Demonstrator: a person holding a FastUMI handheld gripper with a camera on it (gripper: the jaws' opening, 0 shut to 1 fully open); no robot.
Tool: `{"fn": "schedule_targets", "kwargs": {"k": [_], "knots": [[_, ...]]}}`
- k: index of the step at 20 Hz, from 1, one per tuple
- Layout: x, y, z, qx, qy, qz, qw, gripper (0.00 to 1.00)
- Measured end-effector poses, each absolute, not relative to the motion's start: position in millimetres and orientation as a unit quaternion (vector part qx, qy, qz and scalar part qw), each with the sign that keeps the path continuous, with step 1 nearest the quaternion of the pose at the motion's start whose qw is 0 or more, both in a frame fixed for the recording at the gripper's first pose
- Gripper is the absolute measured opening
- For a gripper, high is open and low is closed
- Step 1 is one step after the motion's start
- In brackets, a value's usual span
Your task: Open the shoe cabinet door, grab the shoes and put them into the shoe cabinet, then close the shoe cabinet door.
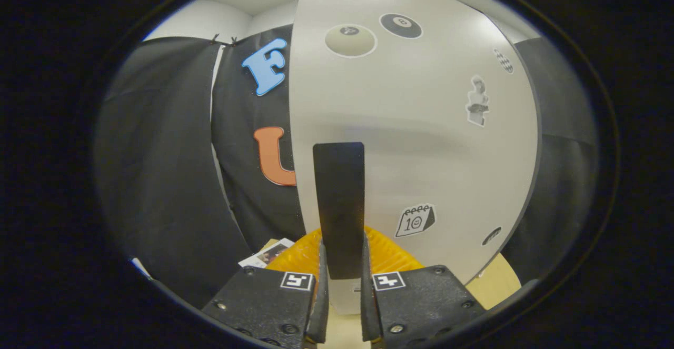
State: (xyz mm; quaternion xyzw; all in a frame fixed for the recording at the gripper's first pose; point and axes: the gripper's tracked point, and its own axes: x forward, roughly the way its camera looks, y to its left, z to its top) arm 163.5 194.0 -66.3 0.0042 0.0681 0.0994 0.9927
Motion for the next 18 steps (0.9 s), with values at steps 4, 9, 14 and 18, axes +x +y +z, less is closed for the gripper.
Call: {"fn": "schedule_targets", "kwargs": {"k": [4, 9, 14, 18], "knots": [[123.5, 175.9, -69.9, 0.007, 0.068, 0.122, 0.99, 0.27], [78.4, 146.3, -74.3, 0.005, 0.067, 0.146, 0.987, 0.26], [43.2, 109.4, -78.3, 0.011, 0.07, 0.172, 0.983, 0.26], [19.9, 81.7, -78.9, 0.011, 0.071, 0.185, 0.98, 0.26]]}}
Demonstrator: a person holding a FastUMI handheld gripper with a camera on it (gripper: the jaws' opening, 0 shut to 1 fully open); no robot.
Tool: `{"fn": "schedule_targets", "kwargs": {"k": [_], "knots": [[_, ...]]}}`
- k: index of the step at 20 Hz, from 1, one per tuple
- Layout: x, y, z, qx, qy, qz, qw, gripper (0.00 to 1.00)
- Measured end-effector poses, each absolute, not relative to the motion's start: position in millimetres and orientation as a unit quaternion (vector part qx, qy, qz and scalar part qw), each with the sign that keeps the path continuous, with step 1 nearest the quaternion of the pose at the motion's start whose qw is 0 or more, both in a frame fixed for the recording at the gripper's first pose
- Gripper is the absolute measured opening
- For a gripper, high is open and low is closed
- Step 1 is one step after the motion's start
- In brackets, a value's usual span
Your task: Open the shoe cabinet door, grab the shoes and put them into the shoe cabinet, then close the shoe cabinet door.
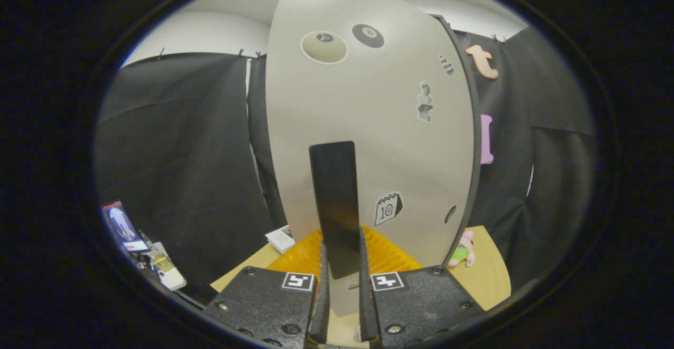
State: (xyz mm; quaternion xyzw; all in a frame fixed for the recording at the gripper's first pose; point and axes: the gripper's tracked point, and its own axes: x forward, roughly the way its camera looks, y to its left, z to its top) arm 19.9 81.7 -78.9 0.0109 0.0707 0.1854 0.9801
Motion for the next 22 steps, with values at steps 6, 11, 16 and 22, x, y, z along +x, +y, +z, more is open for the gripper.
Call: {"fn": "schedule_targets", "kwargs": {"k": [6, 11, 16, 22], "knots": [[-11.3, 18.8, -81.6, 0.013, 0.072, 0.19, 0.979, 0.22], [-22.8, -32.2, -83.1, 0.013, 0.067, 0.168, 0.983, 0.17], [-24.5, -83.2, -82.2, 0.014, 0.056, 0.129, 0.99, 0.09], [-16.6, -132.5, -80.5, 0.007, 0.047, 0.068, 0.997, 0.04]]}}
